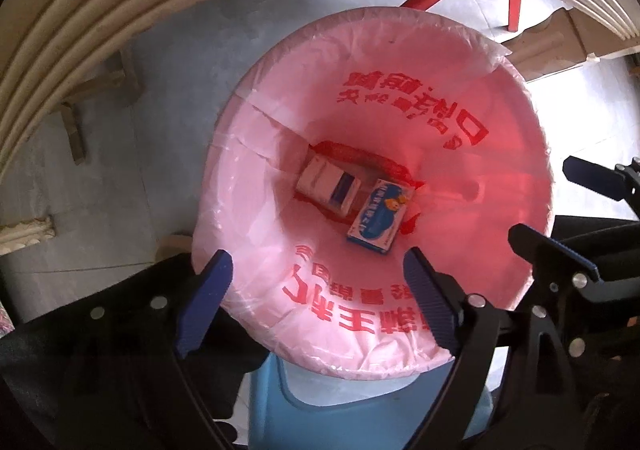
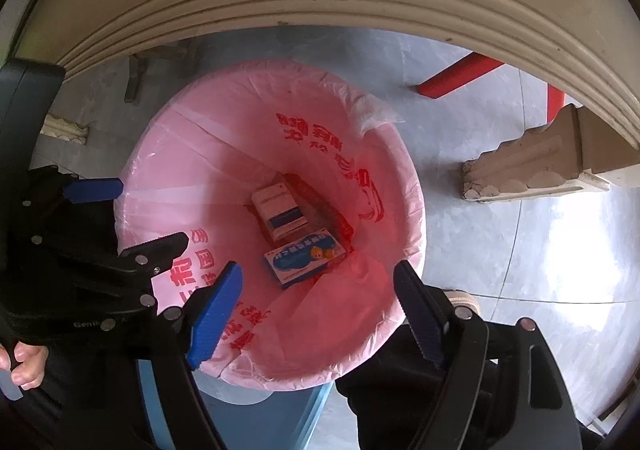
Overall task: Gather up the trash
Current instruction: 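Raise both tools from the bin back over the table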
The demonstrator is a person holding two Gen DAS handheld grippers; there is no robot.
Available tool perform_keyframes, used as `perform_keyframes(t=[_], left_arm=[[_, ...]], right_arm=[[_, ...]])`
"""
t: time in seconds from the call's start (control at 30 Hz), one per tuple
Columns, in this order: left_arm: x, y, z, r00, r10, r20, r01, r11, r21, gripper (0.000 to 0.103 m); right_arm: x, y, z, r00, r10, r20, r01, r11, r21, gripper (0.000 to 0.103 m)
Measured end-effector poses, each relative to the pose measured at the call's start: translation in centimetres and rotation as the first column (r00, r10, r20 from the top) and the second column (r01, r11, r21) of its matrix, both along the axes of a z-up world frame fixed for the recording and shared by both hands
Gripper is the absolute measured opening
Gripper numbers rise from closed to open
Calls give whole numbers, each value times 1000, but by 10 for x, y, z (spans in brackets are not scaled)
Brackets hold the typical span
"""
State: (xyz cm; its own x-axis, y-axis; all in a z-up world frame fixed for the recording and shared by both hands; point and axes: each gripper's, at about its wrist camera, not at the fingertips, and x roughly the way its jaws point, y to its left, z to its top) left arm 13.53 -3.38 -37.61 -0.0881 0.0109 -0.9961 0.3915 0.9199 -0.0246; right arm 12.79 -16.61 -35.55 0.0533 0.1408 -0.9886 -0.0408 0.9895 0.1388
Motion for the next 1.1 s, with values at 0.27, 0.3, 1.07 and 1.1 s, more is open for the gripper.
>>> perform_keyframes(t=[0.27,0.3,1.07,1.1], left_arm=[[2,-3,2,1000,-16,6,16,1000,5,85],[2,-3,3,1000,-17,8,17,1000,5,85],[-43,25,186,922,-223,318,237,971,-5,86],[-43,30,211,909,-229,348,252,968,-22,86]], right_arm=[[-1,-1,-1,1000,-7,-1,7,1000,11,76],[-1,-2,-1,1000,-8,-1,8,1000,11,76],[-35,-7,153,966,6,258,-25,997,69,76],[-35,-7,165,961,15,277,-35,997,66,76]])
